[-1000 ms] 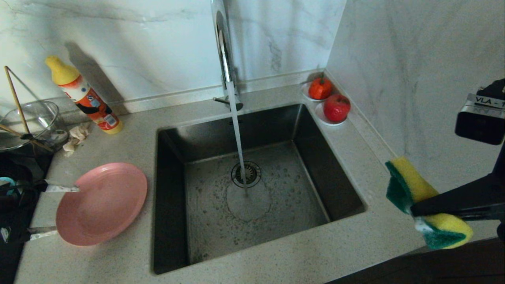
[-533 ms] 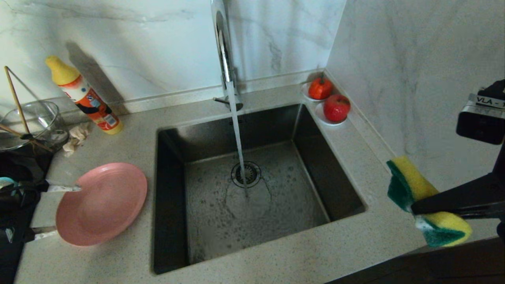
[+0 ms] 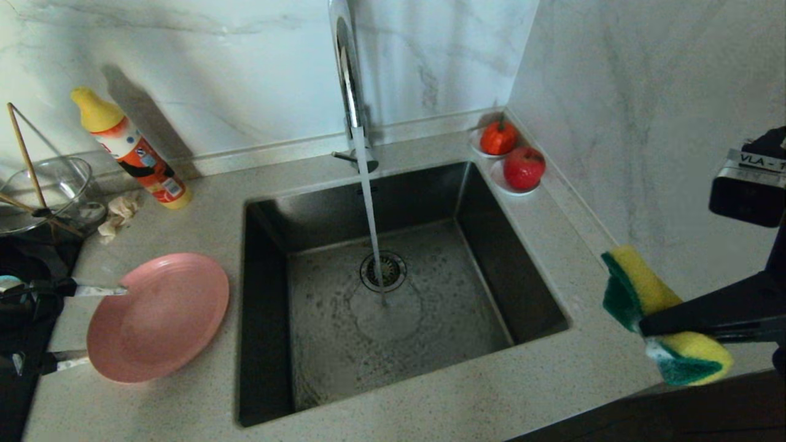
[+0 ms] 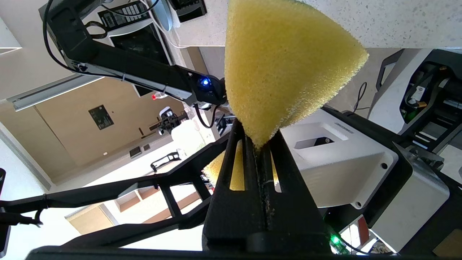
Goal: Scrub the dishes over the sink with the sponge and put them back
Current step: Wash the plate
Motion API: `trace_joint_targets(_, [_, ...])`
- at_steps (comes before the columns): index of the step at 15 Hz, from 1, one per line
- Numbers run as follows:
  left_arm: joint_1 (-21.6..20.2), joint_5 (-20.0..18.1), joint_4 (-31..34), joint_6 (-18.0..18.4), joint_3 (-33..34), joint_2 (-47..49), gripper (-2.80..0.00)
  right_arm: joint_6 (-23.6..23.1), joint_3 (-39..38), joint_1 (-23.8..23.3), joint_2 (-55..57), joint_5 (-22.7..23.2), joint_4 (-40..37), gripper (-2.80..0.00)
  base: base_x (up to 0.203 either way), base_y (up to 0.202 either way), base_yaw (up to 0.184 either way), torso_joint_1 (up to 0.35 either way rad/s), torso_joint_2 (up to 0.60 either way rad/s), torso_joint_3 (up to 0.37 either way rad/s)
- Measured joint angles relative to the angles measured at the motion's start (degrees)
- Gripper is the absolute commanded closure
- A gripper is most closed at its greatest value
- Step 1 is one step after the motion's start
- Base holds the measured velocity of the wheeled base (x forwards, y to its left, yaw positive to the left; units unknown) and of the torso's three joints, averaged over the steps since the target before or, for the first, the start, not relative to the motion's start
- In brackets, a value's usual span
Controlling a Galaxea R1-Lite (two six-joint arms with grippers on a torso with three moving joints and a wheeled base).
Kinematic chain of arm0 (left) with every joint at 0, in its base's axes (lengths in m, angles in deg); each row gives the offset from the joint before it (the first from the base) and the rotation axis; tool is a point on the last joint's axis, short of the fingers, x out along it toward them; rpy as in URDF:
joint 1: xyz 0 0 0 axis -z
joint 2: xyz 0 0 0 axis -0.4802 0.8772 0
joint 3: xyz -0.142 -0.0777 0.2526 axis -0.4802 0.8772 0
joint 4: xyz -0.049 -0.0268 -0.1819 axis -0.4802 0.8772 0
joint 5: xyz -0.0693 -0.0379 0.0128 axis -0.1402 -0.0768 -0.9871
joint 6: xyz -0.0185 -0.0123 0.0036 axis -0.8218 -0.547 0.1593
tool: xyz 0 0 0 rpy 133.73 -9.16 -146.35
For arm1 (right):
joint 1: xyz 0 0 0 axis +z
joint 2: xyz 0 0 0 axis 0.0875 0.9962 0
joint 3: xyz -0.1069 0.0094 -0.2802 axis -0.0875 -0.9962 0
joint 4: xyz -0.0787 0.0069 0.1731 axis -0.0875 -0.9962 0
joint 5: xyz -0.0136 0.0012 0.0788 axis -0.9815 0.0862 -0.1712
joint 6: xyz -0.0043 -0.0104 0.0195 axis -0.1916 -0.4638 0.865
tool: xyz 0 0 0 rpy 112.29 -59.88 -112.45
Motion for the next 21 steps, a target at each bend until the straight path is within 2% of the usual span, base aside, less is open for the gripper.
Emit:
trace_joint_targets(3, [0.0,0.0,-0.5,0.0,0.2,0.1,-2.8,0.0,0.0,0.0,-0.1,0.0,0.0,0.0,0.0,0.0,0.0,0.0,0.0,0.0])
trace_joint_targets(4, [0.0,0.0,-0.5,0.0,0.2,0.1,-2.06,0.1,0.0,0.0,-0.2,0.0,0.0,0.0,0.0,0.0,0.0,0.0,0.0,0.0])
trace_joint_targets(5, [0.0,-0.1,-0.5,0.0,0.2,0.1,0.0,0.1,-0.1,0.0,-0.2,0.0,0.0,0.0,0.0,0.0,0.0,0.0,0.0,0.0])
trace_joint_targets(21, [-0.1,-0.6,-0.5,-0.2,-0.2,0.7,0.0,0.1,-1.1,-0.1,-0.9,0.0,0.0,0.0,0.0,0.0,0.0,0.0,0.0,0.0])
